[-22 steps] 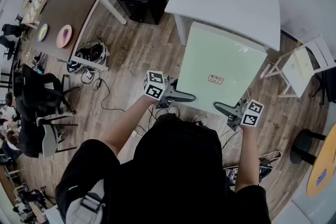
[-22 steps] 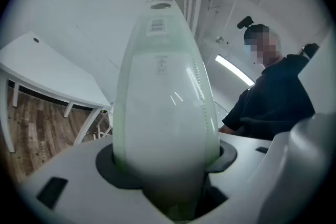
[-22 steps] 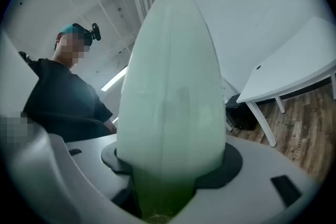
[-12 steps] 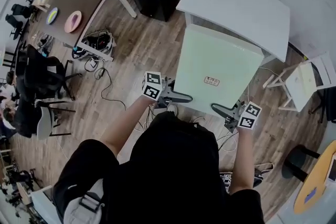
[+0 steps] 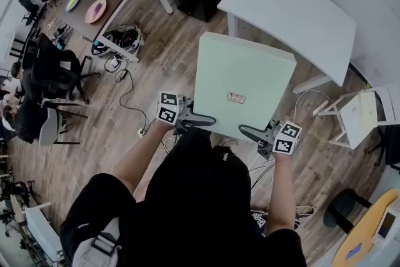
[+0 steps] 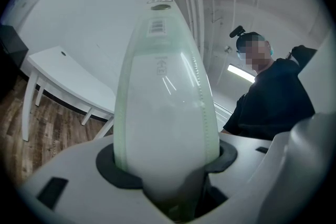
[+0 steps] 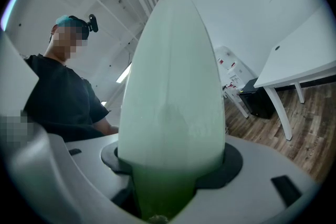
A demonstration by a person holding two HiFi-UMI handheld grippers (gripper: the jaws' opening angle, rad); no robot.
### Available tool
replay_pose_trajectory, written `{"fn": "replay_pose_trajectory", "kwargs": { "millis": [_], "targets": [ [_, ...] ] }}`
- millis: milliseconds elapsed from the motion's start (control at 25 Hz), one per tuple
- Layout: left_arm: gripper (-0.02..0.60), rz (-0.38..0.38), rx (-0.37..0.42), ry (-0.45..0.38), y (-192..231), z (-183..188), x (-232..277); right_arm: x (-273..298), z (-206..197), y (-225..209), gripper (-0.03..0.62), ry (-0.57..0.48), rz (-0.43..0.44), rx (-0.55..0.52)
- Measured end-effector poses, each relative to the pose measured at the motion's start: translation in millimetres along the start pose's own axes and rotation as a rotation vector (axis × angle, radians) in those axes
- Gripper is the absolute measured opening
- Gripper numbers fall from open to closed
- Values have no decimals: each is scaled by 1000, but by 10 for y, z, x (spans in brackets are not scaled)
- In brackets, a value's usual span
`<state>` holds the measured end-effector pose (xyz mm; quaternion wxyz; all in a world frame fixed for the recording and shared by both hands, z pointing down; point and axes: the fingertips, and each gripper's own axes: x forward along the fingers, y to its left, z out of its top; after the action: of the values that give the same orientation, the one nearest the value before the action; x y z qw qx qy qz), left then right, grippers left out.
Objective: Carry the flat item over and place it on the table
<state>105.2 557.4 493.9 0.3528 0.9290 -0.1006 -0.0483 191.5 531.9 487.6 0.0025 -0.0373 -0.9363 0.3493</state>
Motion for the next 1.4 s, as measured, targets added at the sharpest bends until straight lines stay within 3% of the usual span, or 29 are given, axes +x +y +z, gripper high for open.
{"fn": "replay_pose_trajectory", "kwargs": {
  "millis": [280, 680, 1000, 1400],
  "targets": [
    [295, 25, -26, -54, 281, 158, -91, 131, 180, -288, 308, 47, 15, 30],
    [295, -4, -66, -8, 968, 542, -414, 553, 455, -924, 308, 13, -25, 87],
    [295, -67, -70, 15, 1654, 1140, -666, 939, 980, -1540, 308, -6, -89, 98],
    [295, -121, -117, 83, 2187, 1599, -959, 1320, 1326, -1993, 308, -71, -155, 150]
  ]
}}
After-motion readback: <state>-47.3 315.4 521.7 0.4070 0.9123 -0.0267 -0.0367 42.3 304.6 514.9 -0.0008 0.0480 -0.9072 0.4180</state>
